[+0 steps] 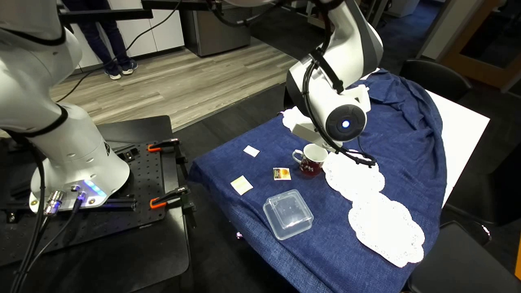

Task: Put the marker in the mug

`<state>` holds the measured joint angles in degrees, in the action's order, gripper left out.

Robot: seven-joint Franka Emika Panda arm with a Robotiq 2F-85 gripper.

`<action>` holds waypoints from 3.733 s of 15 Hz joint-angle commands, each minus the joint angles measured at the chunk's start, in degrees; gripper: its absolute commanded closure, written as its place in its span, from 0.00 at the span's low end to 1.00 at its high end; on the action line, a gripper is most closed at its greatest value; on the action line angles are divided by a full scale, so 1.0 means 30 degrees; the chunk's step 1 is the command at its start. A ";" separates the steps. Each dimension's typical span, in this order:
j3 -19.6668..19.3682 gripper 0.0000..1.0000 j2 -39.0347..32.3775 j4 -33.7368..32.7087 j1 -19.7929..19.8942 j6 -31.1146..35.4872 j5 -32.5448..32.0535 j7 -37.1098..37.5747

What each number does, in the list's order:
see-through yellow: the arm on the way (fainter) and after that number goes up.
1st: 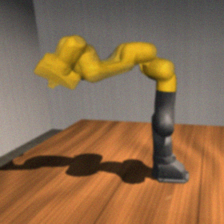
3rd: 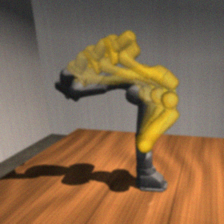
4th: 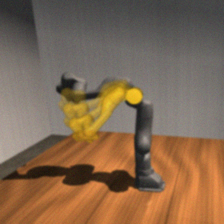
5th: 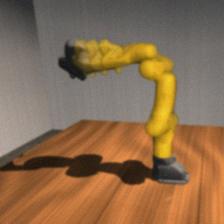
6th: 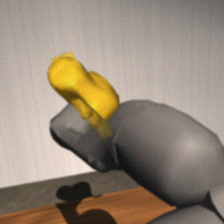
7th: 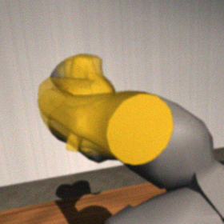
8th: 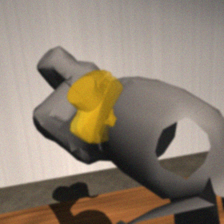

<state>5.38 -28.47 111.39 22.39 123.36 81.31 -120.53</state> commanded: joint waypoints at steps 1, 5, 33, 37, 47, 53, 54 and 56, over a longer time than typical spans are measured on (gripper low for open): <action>-0.1913 0.95 -0.0482 -0.0261 -0.0965 -0.2170 0.1139 -0.1534; -0.3124 0.95 -0.1283 -0.0637 -0.1514 -0.2698 0.1700 -0.2025; -0.4398 0.95 -0.7249 -0.5209 -0.1083 -0.6695 0.3185 -0.4659; -0.4583 0.81 -0.6925 -0.4442 -0.1184 -0.6696 0.2847 -0.4379; -0.4501 0.95 -0.8032 -0.5542 -0.0416 -0.9999 0.2275 -0.7551; -0.4513 0.95 -0.9530 -0.7225 -0.0204 -1.0396 0.2365 -0.7936; -0.4492 0.95 -0.9735 -0.7489 -0.0187 -1.0355 0.2377 -0.7970; -0.4460 0.95 -1.0065 -0.7940 -0.0185 -1.0282 0.2361 -0.7926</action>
<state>-7.54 -56.45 91.17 21.55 94.88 88.80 -143.65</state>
